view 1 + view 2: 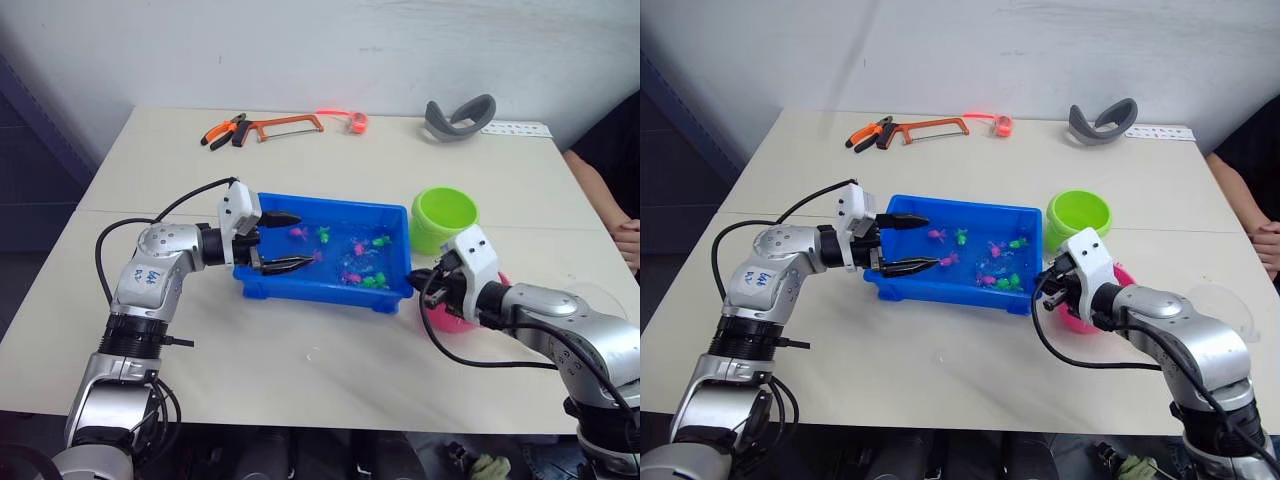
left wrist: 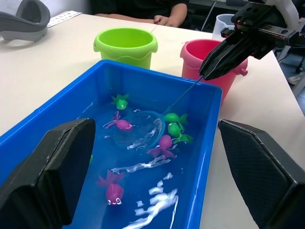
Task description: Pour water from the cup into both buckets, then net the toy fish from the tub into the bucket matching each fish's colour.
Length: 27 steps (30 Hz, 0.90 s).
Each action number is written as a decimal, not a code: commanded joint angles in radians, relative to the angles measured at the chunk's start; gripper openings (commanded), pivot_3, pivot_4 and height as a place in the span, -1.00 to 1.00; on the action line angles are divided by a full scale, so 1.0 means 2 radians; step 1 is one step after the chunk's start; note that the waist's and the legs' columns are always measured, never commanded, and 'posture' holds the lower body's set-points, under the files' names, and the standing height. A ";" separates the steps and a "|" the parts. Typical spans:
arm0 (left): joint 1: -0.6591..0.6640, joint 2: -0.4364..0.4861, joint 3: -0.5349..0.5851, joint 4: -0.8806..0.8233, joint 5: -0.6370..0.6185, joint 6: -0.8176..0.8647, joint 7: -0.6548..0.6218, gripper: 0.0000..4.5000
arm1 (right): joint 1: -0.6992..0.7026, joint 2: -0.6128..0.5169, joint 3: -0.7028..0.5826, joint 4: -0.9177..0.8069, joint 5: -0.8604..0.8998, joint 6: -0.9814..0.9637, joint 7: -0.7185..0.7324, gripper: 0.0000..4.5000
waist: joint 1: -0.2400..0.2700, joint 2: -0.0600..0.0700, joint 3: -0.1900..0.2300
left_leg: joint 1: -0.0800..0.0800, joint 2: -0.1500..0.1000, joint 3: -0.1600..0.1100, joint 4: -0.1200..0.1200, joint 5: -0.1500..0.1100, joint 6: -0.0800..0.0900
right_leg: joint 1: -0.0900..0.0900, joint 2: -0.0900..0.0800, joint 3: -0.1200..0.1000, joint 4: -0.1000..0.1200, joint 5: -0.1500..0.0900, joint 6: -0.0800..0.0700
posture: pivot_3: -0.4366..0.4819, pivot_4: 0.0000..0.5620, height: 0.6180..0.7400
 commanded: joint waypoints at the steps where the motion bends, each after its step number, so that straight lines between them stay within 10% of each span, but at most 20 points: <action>1: -0.002 0.008 0.007 -0.025 -0.003 -0.002 0.002 0.99 | -0.014 -0.002 0.003 0.006 -0.008 -0.008 0.002 -1.00 | 0.000 0.000 0.000 | 0.000 0.000 0.000 0.000 0.000 0.000 | 0.000 0.000 0.000 0.000 0.000 0.000 | -0.05 -0.47 1.00; 27: -0.004 0.008 0.006 -0.023 -0.005 -0.003 0.004 0.99 | -0.035 0.045 -0.022 -0.014 -0.004 -0.035 -0.010 -1.00 | 0.001 0.000 0.000 | 0.000 0.000 0.000 0.000 0.000 0.000 | 0.000 0.000 0.000 0.000 0.000 0.000 | -0.05 -0.47 1.00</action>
